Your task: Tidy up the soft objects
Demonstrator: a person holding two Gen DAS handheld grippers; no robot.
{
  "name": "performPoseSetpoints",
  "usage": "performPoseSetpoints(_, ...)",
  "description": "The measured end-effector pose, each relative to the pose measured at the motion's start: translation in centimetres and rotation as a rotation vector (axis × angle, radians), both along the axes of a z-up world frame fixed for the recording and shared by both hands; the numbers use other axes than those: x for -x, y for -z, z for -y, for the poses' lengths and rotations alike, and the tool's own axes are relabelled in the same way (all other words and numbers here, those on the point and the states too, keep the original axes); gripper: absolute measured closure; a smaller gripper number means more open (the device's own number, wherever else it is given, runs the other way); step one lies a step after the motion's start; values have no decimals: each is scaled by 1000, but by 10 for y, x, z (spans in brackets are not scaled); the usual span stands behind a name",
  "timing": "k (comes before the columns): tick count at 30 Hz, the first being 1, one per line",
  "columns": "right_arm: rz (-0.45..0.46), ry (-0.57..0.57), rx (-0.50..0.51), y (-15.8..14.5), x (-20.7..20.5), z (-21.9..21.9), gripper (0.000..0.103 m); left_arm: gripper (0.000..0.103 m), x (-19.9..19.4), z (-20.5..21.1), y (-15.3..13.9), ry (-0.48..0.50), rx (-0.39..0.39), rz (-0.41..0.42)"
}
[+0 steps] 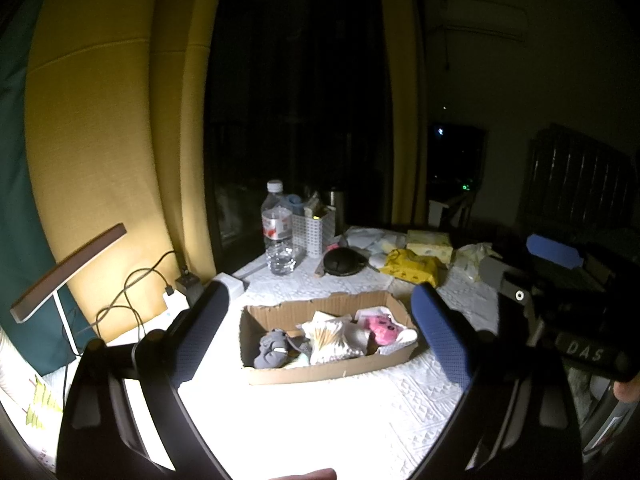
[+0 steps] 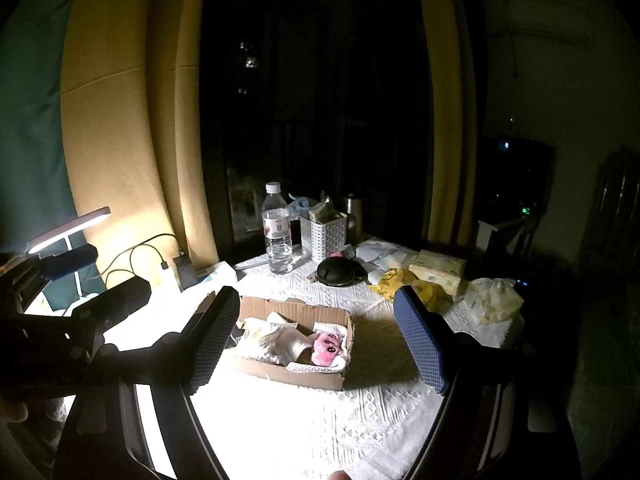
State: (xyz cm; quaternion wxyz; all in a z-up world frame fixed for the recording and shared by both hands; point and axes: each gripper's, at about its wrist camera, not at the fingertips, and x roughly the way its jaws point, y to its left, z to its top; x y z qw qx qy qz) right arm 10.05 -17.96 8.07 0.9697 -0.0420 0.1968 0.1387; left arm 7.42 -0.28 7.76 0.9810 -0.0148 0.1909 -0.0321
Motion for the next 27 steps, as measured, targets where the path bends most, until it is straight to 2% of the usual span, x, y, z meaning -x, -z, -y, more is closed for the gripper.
performPoseSetpoints(27,-9,-5,0,3,-7,-1,21,9,-4,-2,5,-2,18,-4)
